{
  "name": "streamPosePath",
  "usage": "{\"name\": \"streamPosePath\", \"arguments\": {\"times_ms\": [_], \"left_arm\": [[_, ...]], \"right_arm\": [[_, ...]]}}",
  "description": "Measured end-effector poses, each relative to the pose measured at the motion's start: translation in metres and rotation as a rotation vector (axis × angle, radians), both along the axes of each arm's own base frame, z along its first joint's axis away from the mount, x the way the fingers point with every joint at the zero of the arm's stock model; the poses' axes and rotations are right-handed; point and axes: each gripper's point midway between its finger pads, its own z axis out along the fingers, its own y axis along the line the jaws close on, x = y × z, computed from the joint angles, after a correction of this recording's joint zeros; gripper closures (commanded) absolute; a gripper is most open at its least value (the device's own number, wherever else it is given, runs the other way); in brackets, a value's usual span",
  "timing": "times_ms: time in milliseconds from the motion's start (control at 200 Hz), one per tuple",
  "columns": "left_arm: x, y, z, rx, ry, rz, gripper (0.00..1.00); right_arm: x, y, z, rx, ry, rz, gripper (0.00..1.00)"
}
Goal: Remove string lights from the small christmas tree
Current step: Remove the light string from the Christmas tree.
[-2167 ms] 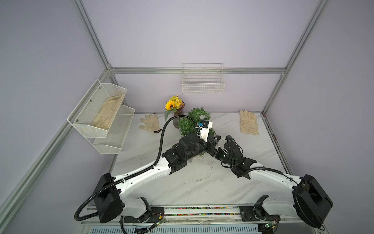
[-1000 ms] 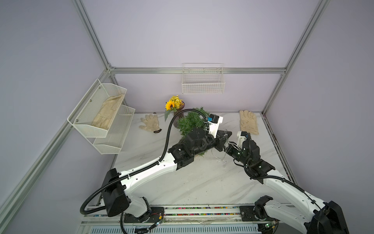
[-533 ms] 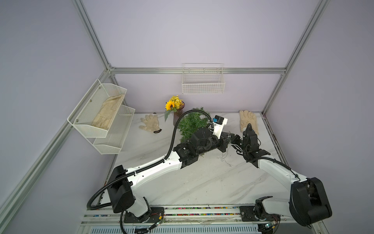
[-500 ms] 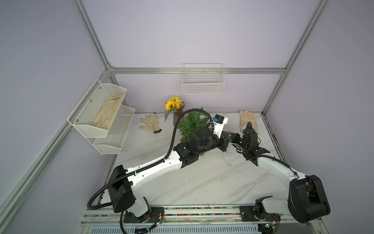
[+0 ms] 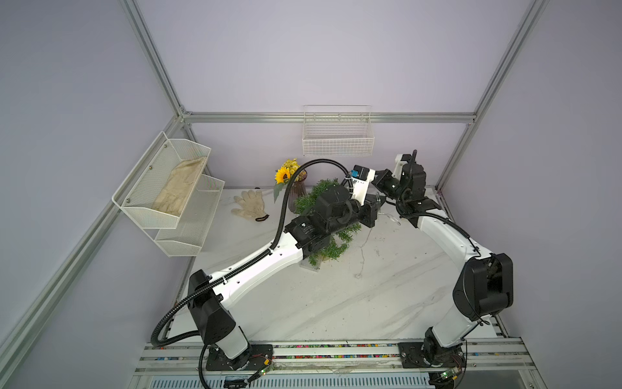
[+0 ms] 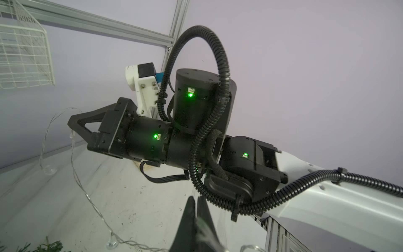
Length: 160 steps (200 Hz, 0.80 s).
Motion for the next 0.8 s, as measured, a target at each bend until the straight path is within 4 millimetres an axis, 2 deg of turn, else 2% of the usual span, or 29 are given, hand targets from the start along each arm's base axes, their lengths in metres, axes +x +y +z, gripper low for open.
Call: {"name": "streamPosePath", "arguments": {"times_ms": [140, 255, 530, 645, 800], "left_arm": [[0.013, -0.004, 0.014, -0.012, -0.029, 0.008, 1.00], [0.024, -0.012, 0.020, -0.025, -0.055, 0.004, 1.00], [0.060, -0.036, 0.024, -0.007, -0.169, 0.014, 1.00], [0.081, -0.042, 0.033, 0.016, -0.257, 0.031, 1.00], [0.116, -0.028, 0.058, -0.012, -0.351, 0.100, 1.00]], "right_arm": [[0.009, 0.013, 0.041, -0.015, -0.094, 0.073, 1.00], [0.012, 0.024, 0.061, -0.030, -0.142, 0.133, 1.00], [0.008, 0.032, 0.085, -0.041, -0.188, 0.198, 1.00], [0.005, 0.037, 0.099, -0.036, -0.225, 0.237, 1.00], [0.007, 0.035, 0.102, -0.033, -0.234, 0.264, 1.00]]}}
